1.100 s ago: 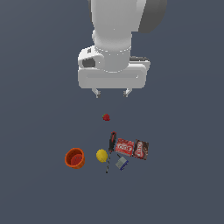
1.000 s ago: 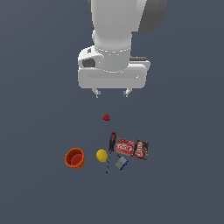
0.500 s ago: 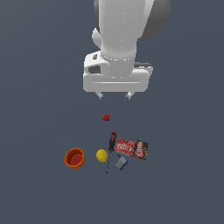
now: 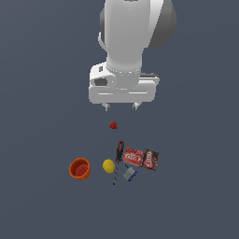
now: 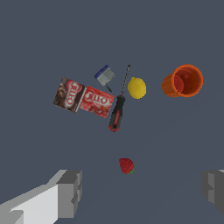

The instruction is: Pick up a designated object from a clutter of objects.

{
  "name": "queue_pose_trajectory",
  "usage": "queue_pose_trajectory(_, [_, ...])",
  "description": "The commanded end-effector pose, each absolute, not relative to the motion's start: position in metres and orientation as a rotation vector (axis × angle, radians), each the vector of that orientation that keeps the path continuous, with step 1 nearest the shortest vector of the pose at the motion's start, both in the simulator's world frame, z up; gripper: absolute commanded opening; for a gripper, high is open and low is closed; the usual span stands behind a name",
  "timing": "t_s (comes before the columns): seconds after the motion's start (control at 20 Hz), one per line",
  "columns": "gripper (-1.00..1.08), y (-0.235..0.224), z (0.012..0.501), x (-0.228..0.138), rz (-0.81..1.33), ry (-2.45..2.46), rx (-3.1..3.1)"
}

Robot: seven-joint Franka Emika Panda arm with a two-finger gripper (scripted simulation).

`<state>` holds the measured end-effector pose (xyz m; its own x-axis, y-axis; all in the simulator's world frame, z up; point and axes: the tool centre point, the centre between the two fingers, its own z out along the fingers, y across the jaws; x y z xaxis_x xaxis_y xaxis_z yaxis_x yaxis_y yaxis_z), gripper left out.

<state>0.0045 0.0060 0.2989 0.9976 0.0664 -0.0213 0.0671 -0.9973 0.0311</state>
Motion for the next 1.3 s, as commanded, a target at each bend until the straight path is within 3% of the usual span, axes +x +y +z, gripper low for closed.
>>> queue_pose_trajectory(0.0, [1.0, 0.004, 0.287, 0.002, -0.032, 0.12, 3.11])
queue_pose_trajectory(0.55, [1.0, -0.011, 0.203, -0.023, -0.022, 0.235, 3.123])
queue_pose_trajectory(1.25, [1.0, -0.031, 0.103, -0.088, -0.006, 0.383, 3.12])
